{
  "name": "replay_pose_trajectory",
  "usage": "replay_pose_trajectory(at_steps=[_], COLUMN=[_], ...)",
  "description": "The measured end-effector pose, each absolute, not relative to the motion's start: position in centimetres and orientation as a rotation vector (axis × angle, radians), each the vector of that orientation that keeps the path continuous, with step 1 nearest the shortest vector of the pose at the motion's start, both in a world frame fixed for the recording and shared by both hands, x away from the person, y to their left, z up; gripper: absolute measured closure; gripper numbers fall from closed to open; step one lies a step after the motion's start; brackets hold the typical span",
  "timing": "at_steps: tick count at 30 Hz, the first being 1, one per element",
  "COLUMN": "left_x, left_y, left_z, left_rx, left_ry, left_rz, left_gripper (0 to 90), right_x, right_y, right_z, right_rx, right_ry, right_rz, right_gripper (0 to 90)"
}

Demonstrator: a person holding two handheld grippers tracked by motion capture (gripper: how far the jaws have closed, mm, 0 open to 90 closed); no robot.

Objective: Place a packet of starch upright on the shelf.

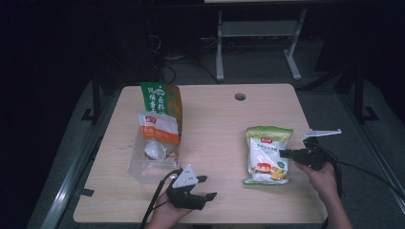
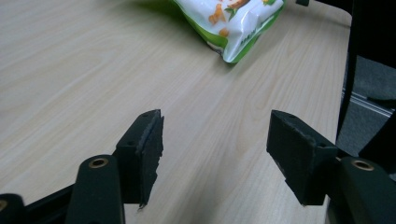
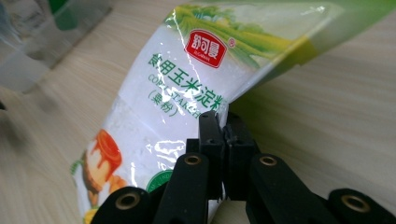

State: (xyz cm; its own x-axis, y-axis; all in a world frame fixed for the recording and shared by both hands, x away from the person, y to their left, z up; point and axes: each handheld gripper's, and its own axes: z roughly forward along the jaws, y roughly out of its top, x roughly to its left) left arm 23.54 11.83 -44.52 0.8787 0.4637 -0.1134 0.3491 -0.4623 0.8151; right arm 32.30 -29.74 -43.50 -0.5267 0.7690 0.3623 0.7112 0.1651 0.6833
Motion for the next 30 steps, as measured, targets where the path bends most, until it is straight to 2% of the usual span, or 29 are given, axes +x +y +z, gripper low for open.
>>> replay_pose_trajectory(at_steps=[8,21,30], left_x=[24.3,27.3,29.2], left_y=[11.0,7.8,6.4], left_z=[-43.9,-43.8,-44.8], left_rx=[2.083,2.064,2.026], left_ry=[0.594,0.623,0.69], left_rz=[0.132,0.092,-0.014], left_gripper=[31.8,31.7,33.0], right_x=[30.9,30.2,29.5], right_y=[-26.9,-25.1,-24.0], right_z=[-41.2,-40.6,-40.1], right_rx=[1.333,1.238,1.144], right_ry=[2.334,2.34,2.35], right_rz=[1.369,1.406,1.453], right_gripper=[88.0,88.1,88.1])
